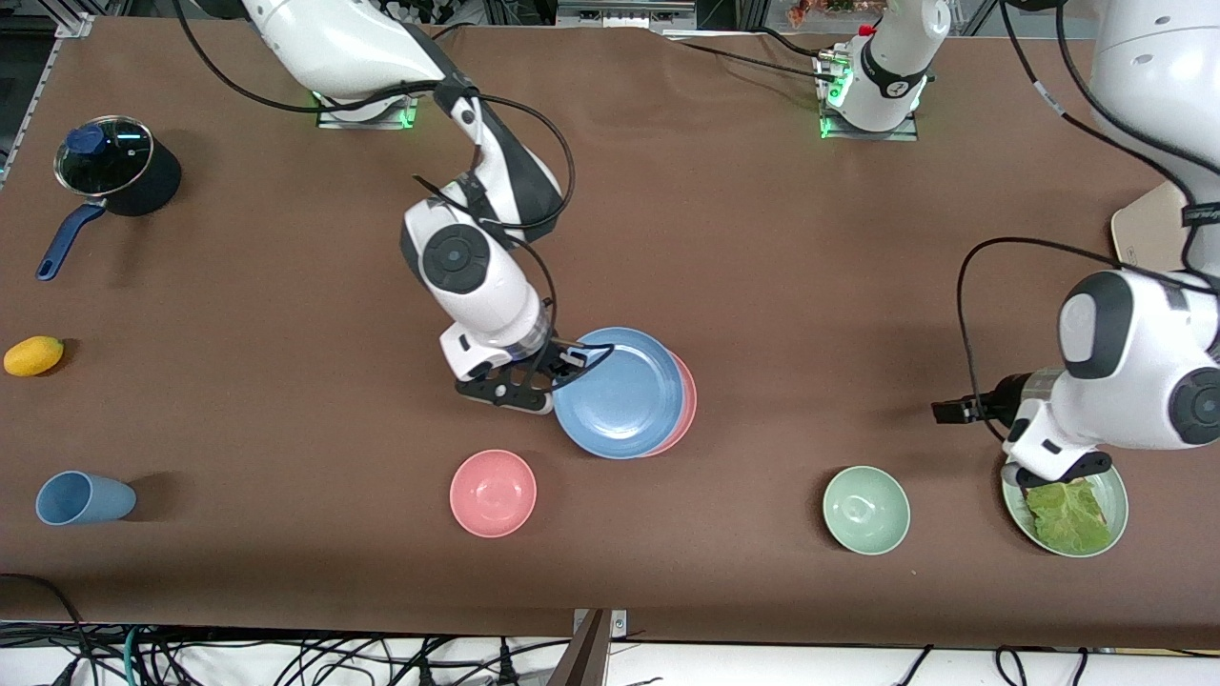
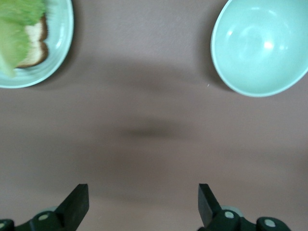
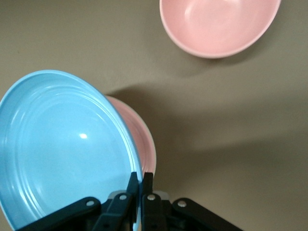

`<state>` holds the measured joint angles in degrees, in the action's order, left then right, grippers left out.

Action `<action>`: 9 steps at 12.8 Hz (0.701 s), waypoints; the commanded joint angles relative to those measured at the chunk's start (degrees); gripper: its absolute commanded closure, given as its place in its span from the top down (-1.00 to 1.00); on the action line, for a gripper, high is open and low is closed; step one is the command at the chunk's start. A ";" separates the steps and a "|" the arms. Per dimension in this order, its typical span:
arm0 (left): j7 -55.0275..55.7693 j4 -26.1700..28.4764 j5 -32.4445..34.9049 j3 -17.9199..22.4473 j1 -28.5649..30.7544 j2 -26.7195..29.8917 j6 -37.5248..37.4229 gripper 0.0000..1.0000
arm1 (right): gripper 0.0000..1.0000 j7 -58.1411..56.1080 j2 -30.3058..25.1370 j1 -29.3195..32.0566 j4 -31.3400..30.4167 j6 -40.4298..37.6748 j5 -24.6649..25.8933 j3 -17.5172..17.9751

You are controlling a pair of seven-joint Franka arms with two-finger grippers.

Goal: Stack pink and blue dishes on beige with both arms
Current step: 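Carry the blue plate onto the pink plate while the left gripper withdraws, then open the right gripper on the blue plate while the left gripper returns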

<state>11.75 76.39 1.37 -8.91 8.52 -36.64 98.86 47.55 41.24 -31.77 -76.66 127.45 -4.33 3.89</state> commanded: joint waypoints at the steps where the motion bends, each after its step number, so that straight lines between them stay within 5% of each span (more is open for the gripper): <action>1: -2.34 1.92 1.00 -0.40 1.24 5.51 -5.94 1.00 | -1.00 3.50 1.73 -1.89 0.99 3.66 -0.42 -0.55; 7: -2.61 9.99 3.73 -0.14 -0.43 20.17 -6.93 1.00 | -1.00 3.43 4.02 -3.12 -0.94 8.77 0.29 -0.64; 9: -2.61 11.31 -1.42 1.95 -1.30 24.57 -6.58 1.00 | -1.00 2.46 4.11 -3.04 -1.73 9.22 0.72 -0.64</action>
<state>10.59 82.84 3.15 -9.01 8.07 -18.35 91.04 50.71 45.56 -34.44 -77.47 135.23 -4.15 3.61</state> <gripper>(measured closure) 0.000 0.956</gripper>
